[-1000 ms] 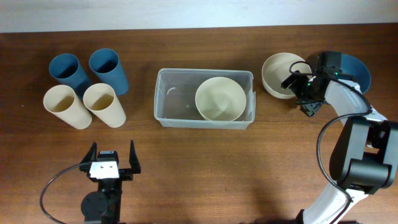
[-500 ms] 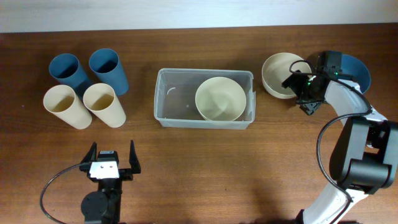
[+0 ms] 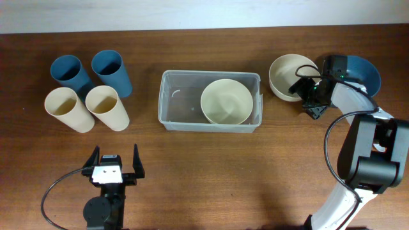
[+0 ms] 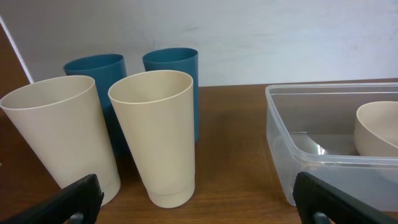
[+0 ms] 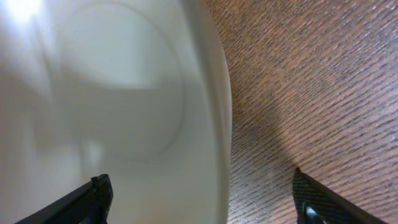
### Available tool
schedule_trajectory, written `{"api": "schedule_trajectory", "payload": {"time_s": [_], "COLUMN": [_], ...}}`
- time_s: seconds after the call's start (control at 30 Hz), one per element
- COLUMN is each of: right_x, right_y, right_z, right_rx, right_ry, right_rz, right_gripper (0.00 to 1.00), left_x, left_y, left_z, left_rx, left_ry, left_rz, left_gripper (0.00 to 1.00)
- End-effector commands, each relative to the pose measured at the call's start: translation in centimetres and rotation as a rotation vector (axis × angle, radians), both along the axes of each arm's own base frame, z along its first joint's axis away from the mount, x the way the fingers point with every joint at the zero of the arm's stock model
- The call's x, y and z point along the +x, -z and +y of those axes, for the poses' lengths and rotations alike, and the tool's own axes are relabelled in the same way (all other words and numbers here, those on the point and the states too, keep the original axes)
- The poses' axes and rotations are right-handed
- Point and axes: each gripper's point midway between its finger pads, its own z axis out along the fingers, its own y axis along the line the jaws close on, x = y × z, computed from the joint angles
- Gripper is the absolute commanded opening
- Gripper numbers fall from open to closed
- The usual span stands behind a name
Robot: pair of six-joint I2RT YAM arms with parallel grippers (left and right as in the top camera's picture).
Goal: Pack container
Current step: 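Lower the right gripper onto the back cream bowl's rim and grip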
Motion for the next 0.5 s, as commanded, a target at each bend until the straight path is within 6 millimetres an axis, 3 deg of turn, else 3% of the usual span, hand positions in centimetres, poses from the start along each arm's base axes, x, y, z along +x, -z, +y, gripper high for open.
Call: {"api": "schedule_trajectory", "payload": {"time_s": [0.0,0.47], "right_x": [-0.05,0.59], "right_y": [0.41,-0.22], "right_z": [-0.10,0.10], "right_rx": [0.000,0.014], "right_ry": [0.007,0.001], "right_rz": [0.006,-0.016], "right_gripper": [0.79,0.28], "left_x": [-0.03,-0.03], "left_y": [0.10,0.10], "left_z": [0.01,0.01], "left_rx": [0.008,0.008], "left_ry": [0.002,0.002], "left_rz": [0.002,0.002], "left_gripper": [1.00,1.00]}}
